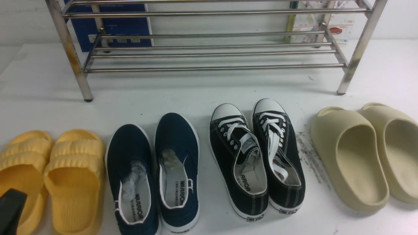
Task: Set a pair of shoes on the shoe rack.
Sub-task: Use the left arm to grab the shoe closest to it, then use the left arm to put a shoe into the shoe rack
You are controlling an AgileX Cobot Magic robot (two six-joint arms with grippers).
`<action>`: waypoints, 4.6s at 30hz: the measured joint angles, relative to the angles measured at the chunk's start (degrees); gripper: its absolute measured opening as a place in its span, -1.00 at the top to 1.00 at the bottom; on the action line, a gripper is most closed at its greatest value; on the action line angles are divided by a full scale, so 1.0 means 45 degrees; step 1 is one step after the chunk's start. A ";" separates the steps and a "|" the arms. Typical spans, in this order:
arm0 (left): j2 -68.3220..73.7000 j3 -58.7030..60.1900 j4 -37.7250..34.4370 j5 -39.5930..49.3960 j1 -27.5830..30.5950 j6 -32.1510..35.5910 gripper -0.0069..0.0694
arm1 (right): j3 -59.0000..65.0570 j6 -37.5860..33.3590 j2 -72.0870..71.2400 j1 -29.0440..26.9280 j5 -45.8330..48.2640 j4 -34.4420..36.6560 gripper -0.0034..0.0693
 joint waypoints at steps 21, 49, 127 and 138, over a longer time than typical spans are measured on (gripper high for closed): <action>1.2291 -1.0223 0.1184 1.1472 -0.0283 0.4569 0.85 | 0.0000 0.0000 0.0000 0.0000 0.0000 0.0000 0.25; 1.9358 -1.1676 0.6553 1.0700 -0.5736 -0.2580 -0.17 | 0.0000 0.0000 0.0000 0.0000 0.0000 0.0000 0.25; 2.8244 -2.6285 0.6328 1.0471 -0.1776 0.0569 0.71 | 0.0000 0.0000 0.0000 0.0000 0.0000 0.0000 0.25; 2.7217 -2.6318 0.5805 0.9959 -0.1776 0.0548 0.17 | 0.0000 0.0000 0.0000 0.0000 0.0000 0.0000 0.25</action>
